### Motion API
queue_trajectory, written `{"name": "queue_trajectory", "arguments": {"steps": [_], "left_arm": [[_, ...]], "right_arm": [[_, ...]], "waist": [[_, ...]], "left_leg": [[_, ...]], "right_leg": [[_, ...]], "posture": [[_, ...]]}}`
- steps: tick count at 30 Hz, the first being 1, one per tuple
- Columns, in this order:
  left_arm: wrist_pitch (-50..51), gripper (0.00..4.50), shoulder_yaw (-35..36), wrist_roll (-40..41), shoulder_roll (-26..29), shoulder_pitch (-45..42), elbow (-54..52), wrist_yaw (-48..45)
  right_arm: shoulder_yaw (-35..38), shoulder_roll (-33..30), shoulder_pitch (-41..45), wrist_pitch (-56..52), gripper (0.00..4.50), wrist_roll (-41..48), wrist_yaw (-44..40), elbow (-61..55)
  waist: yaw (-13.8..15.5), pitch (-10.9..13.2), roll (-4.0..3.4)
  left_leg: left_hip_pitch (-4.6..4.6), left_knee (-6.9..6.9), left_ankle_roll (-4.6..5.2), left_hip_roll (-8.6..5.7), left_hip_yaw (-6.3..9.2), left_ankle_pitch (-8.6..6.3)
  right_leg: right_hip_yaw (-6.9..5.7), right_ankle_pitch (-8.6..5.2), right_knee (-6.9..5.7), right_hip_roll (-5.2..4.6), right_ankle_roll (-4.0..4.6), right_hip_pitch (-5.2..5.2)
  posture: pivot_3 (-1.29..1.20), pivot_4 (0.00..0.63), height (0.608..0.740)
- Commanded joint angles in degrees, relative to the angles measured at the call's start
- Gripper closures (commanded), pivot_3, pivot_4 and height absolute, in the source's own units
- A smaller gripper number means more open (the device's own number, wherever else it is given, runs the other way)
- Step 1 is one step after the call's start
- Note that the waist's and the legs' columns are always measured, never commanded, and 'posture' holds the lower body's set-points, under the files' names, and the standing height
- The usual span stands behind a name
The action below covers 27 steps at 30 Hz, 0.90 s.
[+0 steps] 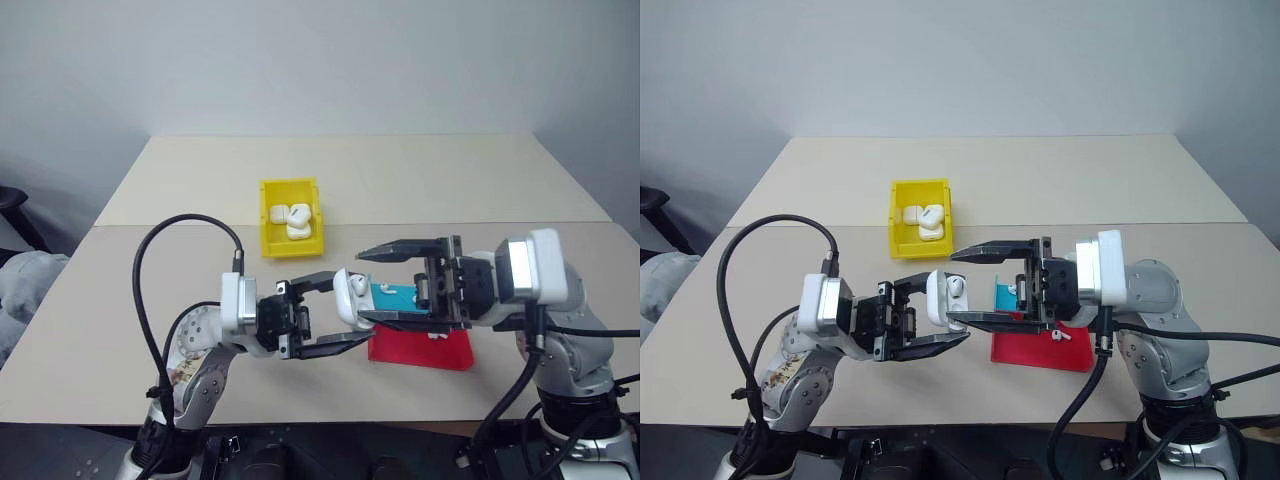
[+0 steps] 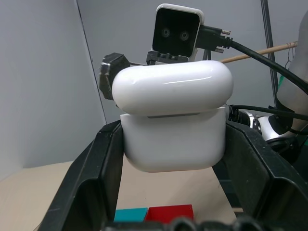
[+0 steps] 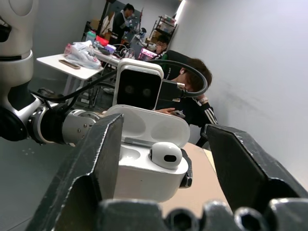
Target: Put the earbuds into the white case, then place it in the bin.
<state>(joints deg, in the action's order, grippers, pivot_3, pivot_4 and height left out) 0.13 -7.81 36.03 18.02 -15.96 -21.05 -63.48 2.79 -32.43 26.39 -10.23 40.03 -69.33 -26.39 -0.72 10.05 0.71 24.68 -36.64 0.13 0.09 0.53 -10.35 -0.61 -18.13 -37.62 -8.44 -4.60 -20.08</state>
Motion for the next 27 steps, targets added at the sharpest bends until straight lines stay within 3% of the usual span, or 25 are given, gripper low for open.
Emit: {"name": "queue_trajectory", "arguments": {"steps": [1,6,9,13,15,19,24,27], "left_arm": [[-1.5,1.69,0.3,0.1,-0.4,-0.3,-0.8,0.0],[-4.1,1.69,0.9,-3.5,2.4,1.4,1.4,-1.9],[-6.4,1.69,-0.2,-6.0,3.9,4.7,2.1,-3.0],[-7.7,1.69,-1.0,-7.0,4.1,7.5,1.6,-2.9],[-8.6,1.69,-1.2,-8.3,4.0,8.1,1.8,-2.3],[-9.1,1.69,-1.8,-9.4,3.4,8.4,1.7,-0.6],[-9.5,1.69,-2.8,-10.0,3.0,9.3,0.9,0.6],[-9.8,1.69,-2.8,-10.6,2.9,9.5,0.8,1.4]], "right_arm": [[0.9,-1.6,-0.2,0.7,1.37,0.5,-1.0,-0.4],[4.6,-12.1,1.7,-7.6,1.37,3.3,-2.1,1.7],[1.4,-22.3,5.3,-12.2,1.37,-6.2,-1.1,6.9],[-2.9,-28.2,9.2,-12.9,1.37,-12.2,-3.9,11.5],[-8.0,-30.3,12.3,-8.2,1.37,-20.2,-6.6,15.3],[-17.8,-29.7,18.8,11.8,1.37,-36.6,-10.0,26.4],[-24.5,-24.6,27.0,26.6,1.37,-47.0,-11.9,38.6],[-26.8,-21.5,30.5,32.9,1.37,-48.5,-14.5,44.0]], "waist": [[0.0,0.0,0.0],[0.1,0.0,0.0],[-0.1,0.0,-0.02],[0.0,0.0,-0.01],[0.0,0.0,-0.02],[-0.2,0.0,-0.03],[-0.6,0.0,-0.02],[-0.4,0.0,-0.02]], "left_leg": [[0.0,0.0,0.0,0.0,0.0,0.0],[0.0,0.0,0.0,0.0,-0.02,0.0],[0.0,0.0,0.01,0.0,-0.09,-0.01],[-0.01,0.1,0.01,0.04,-0.12,-0.01],[0.0,0.11,0.01,0.04,-0.13,-0.01],[-0.01,0.1,0.01,0.03,-0.16,-0.01],[-0.01,0.17,-0.02,0.04,-0.22,0.01],[-0.01,0.21,-0.08,0.04,-0.22,0.05]], "right_leg": [[0.0,0.0,0.0,0.0,0.0,0.0],[-0.01,0.0,0.02,0.0,0.0,0.02],[0.04,0.0,0.01,0.0,0.0,-0.01],[0.04,-0.01,0.06,0.0,0.02,-0.06],[0.04,-0.01,0.06,0.0,0.02,-0.07],[0.08,-0.01,0.06,0.0,0.02,-0.08],[0.15,-0.01,0.08,0.0,0.02,-0.16],[0.15,-0.01,0.06,0.0,0.02,-0.17]], "posture": [[0.0,0.15,0.74],[0.0,0.15,0.74],[0.0,0.15,0.74],[0.0,0.15,0.74],[0.0,0.15,0.74],[0.0,0.15,0.74],[0.0,0.15,0.74],[0.0,0.15,0.74]]}}
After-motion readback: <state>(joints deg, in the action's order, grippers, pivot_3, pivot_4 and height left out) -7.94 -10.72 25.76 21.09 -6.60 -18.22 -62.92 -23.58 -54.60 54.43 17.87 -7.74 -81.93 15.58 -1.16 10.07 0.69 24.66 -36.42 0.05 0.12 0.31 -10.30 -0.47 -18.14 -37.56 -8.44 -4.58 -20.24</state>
